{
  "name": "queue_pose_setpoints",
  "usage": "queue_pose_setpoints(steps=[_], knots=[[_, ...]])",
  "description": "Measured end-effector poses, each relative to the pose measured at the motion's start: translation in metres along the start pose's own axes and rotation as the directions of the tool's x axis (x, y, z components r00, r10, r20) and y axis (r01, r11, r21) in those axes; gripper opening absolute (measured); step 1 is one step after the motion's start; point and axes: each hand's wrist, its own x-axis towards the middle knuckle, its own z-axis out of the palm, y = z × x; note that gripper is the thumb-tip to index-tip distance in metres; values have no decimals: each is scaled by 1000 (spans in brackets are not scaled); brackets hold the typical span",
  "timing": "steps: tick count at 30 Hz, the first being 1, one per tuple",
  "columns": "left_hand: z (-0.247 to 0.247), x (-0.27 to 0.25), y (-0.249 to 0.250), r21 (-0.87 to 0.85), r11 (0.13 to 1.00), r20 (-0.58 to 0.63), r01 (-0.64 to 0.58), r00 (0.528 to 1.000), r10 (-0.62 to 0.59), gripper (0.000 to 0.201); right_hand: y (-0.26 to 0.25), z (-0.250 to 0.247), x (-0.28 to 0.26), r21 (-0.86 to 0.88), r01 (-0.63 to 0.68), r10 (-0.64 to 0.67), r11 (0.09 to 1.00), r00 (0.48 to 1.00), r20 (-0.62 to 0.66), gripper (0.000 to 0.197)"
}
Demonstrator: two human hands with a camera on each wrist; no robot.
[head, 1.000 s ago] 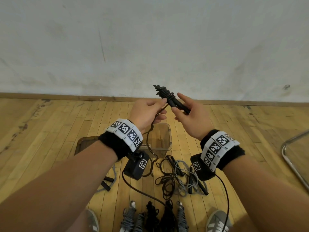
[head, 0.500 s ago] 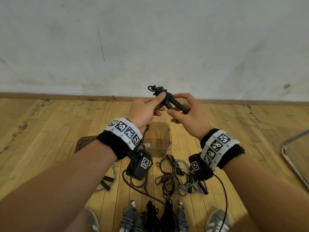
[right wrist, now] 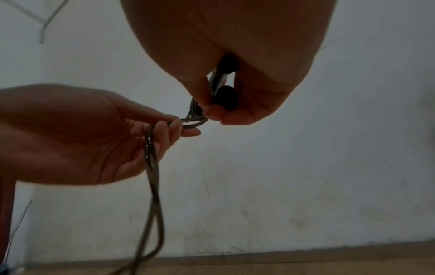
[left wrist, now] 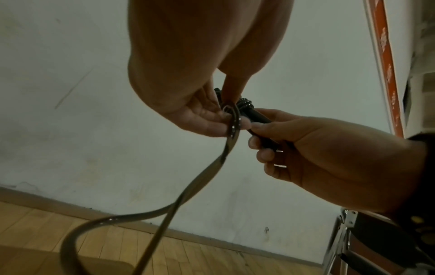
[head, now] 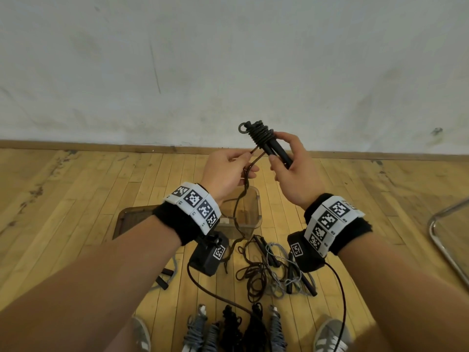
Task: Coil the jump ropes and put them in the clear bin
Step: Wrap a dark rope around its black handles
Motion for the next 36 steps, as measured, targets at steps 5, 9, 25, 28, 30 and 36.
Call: queue_pose_setpoints(steps=[5,9,25,28,30,36], knots=[[0,0,3,9,1000,-27,-20,999,21,20,-4,2,-4,-194,58,-57,979,998,15,48],[3,-2,5,-48,999,-29,6,1000,-7,29,-4,7,-6,-315,104,-105,943,994,14,48],[-1,6,4,-107,993,-23,50,998,-52,47,-10,5,-8,281,-177,133,943,977,169,55],[2,3,6,-121,992,34,45,999,-41,41,-18,1,-10,386,-298,187,873,936,300,33],[3,2,3,-101,994,43,40,998,-36,42,-18,0,-11,368,-267,141,891,932,335,22],[-1,5,-2,-36,999,54,9,999,-7,42,-13,-7,-7,205,-124,68,971,963,261,39]])
